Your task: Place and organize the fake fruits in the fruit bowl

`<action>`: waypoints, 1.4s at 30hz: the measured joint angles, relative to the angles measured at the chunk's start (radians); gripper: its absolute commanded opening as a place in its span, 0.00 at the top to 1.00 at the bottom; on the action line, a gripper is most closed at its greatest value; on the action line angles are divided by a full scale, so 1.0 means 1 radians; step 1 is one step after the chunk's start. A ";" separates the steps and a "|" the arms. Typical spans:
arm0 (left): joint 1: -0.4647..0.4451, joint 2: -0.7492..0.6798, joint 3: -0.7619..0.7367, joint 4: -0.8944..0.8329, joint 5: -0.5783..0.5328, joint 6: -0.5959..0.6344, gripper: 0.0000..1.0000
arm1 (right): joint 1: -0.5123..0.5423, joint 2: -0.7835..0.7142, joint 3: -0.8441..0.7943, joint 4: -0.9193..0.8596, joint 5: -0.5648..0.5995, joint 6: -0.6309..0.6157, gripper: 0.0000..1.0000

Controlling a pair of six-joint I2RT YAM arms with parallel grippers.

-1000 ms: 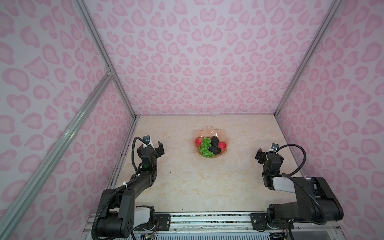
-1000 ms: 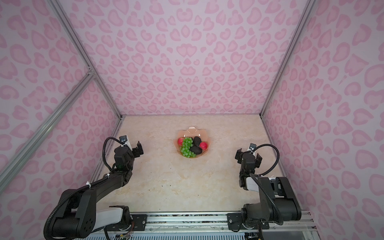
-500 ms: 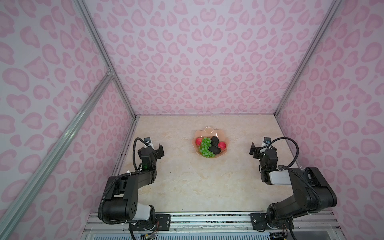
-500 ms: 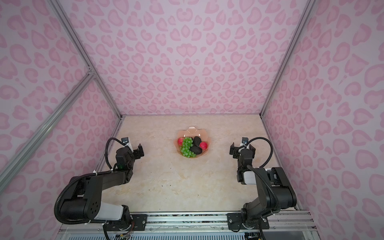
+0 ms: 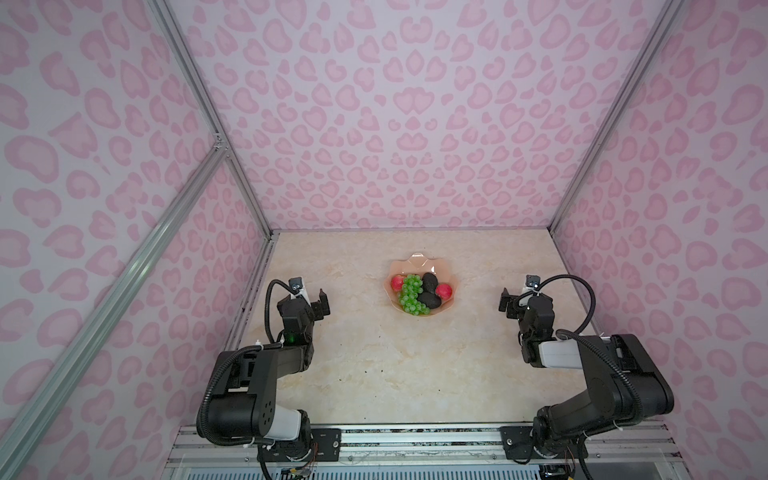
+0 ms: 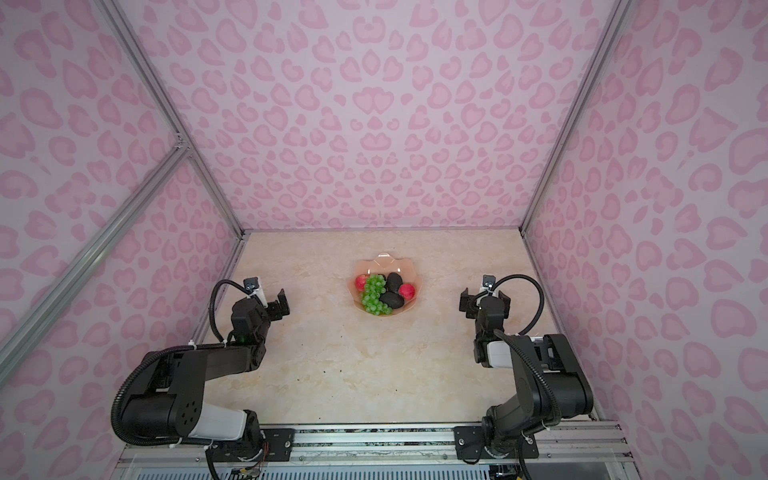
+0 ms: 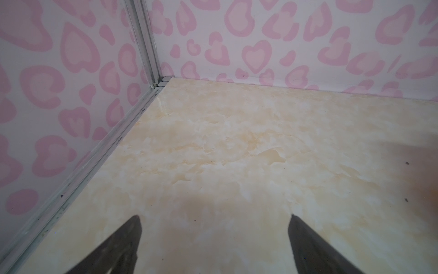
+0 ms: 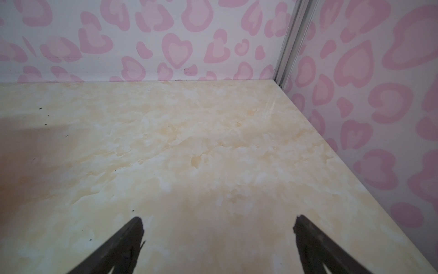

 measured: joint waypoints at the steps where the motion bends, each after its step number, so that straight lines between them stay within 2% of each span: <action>1: 0.000 0.000 0.000 0.000 0.000 0.000 0.03 | -0.001 0.000 0.000 0.000 0.000 0.000 0.00; 10: 0.003 0.001 0.000 0.000 0.008 0.000 0.03 | -0.003 -0.002 -0.010 0.002 0.018 0.002 0.00; 13: 0.020 0.006 0.000 0.000 0.020 -0.001 0.03 | -0.005 -0.004 -0.013 0.005 -0.019 -0.004 0.00; 16: 0.023 0.006 0.000 0.001 0.031 -0.005 0.03 | -0.003 -0.004 -0.029 0.018 0.026 0.009 0.00; 19: 0.023 0.007 0.000 0.001 0.043 -0.008 0.03 | -0.014 -0.006 -0.032 0.018 -0.038 -0.008 0.00; 22: 0.022 0.007 0.000 0.001 0.044 -0.008 0.03 | -0.008 -0.006 -0.023 0.019 -0.015 -0.003 0.00; 25: 0.023 0.007 0.000 0.001 0.045 -0.011 0.03 | -0.025 -0.006 -0.021 0.015 -0.071 -0.008 0.00; 42: 0.020 0.012 -0.002 0.022 0.045 -0.011 0.03 | -0.023 -0.005 -0.013 0.005 -0.029 0.005 0.00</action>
